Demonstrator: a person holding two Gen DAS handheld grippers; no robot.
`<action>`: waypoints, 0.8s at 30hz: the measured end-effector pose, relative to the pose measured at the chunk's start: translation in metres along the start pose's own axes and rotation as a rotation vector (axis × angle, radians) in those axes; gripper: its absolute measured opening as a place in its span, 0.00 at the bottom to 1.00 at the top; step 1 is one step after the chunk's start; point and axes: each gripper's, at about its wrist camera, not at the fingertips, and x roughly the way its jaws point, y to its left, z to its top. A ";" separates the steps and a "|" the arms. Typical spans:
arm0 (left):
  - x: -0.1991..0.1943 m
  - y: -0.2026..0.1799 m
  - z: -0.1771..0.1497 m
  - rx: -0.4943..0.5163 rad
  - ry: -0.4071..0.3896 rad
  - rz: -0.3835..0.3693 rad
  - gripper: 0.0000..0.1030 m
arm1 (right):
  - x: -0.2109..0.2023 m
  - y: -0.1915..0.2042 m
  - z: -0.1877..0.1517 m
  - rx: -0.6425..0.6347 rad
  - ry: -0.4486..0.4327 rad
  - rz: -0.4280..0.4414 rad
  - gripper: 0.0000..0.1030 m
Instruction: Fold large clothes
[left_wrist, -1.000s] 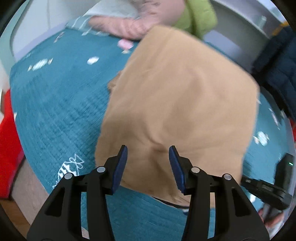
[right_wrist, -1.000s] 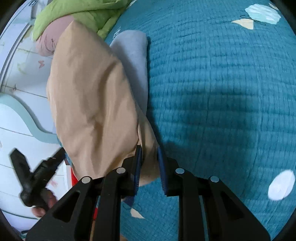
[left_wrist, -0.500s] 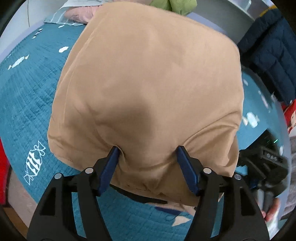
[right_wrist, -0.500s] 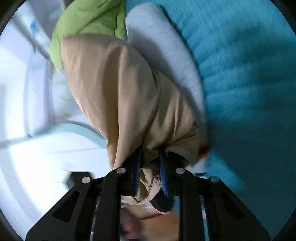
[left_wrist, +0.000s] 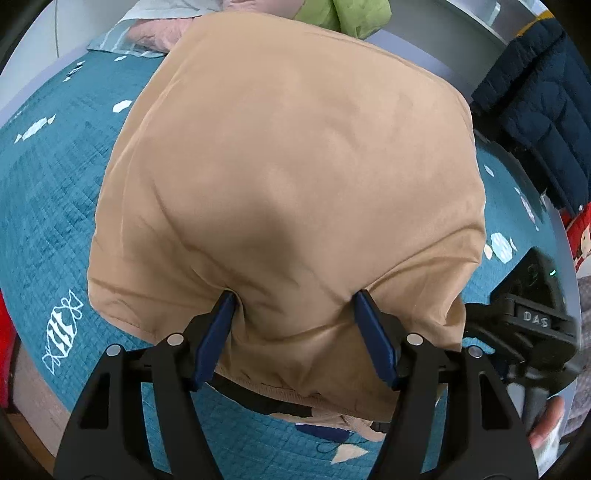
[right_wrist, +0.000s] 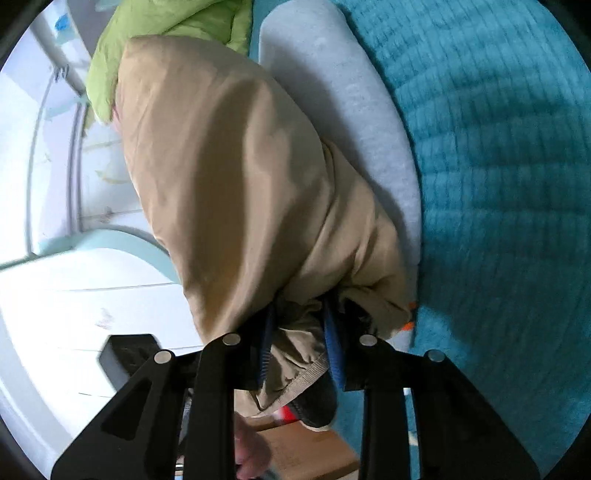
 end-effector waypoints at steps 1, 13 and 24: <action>0.002 0.001 0.000 0.001 0.005 0.010 0.64 | 0.008 -0.011 0.001 0.041 0.016 0.033 0.26; 0.000 -0.006 -0.014 0.047 -0.001 0.049 0.64 | -0.037 0.022 0.003 -0.121 -0.079 -0.184 0.32; 0.010 -0.012 -0.020 0.051 -0.009 0.056 0.65 | -0.022 0.073 0.011 -0.373 -0.092 -0.497 0.29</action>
